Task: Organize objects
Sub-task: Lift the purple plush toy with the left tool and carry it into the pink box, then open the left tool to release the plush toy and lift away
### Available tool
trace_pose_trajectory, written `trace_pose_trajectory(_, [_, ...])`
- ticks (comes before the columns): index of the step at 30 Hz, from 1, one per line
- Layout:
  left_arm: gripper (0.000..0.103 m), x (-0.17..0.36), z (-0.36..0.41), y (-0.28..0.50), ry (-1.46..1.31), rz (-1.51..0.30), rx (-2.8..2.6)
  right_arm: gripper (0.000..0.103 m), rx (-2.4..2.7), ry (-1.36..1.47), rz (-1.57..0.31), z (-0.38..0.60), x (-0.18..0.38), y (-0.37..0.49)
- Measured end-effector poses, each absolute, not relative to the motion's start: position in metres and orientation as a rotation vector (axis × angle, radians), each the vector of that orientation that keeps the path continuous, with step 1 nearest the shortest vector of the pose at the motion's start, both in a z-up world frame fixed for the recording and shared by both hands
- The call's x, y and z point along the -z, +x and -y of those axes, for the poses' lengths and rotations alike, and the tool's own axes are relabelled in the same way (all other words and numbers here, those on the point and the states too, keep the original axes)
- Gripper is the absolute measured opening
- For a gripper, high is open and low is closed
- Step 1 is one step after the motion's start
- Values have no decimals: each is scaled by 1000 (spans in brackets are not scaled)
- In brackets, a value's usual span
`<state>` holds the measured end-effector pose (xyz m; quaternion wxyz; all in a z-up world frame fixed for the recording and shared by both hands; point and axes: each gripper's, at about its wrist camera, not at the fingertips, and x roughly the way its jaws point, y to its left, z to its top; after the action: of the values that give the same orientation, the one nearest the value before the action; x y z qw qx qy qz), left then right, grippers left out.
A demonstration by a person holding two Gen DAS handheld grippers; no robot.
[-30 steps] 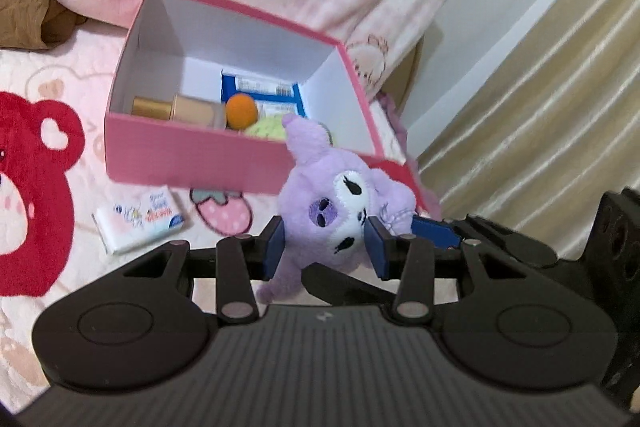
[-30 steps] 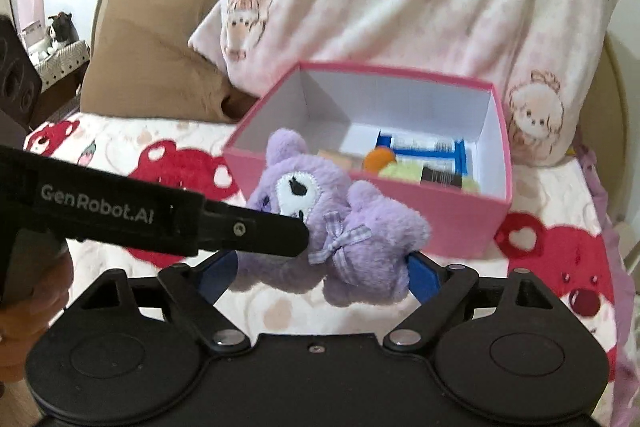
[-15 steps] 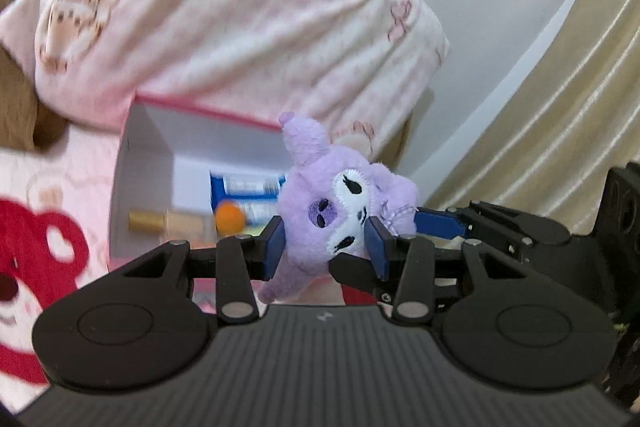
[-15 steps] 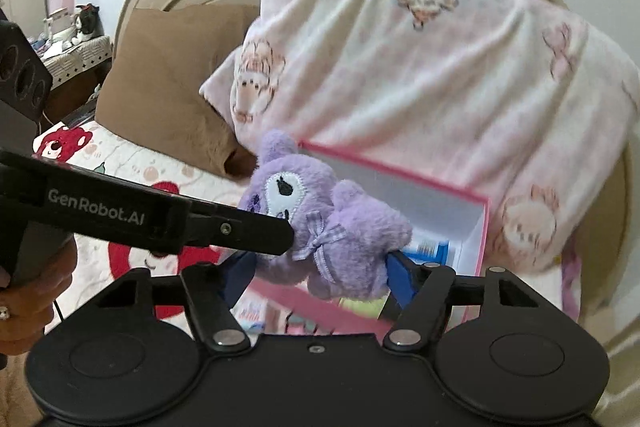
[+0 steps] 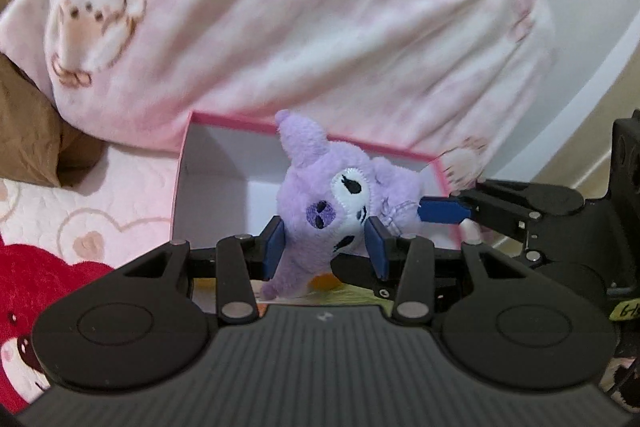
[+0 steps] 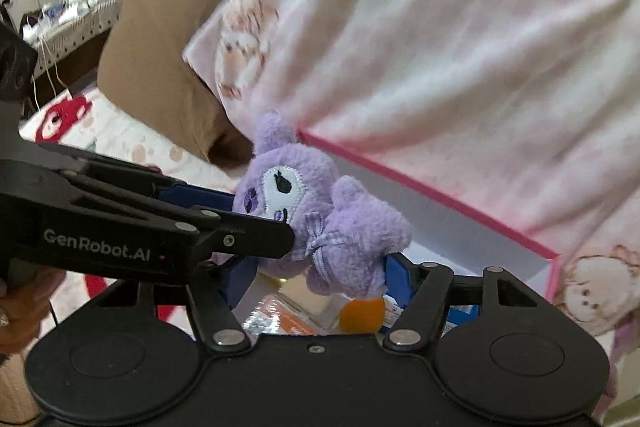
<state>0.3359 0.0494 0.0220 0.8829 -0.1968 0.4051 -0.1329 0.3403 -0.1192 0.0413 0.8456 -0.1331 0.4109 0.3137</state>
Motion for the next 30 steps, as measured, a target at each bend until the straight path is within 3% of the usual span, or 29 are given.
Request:
trace_pose_trajectory(15, [42, 25, -35, 386, -310, -1001, 145, 72, -708, -131, -1031, 122, 29, 394])
trace_pose_trajectory(30, [44, 10, -24, 374, -188, -948, 32, 71, -643, -130, -1005, 141, 25, 384])
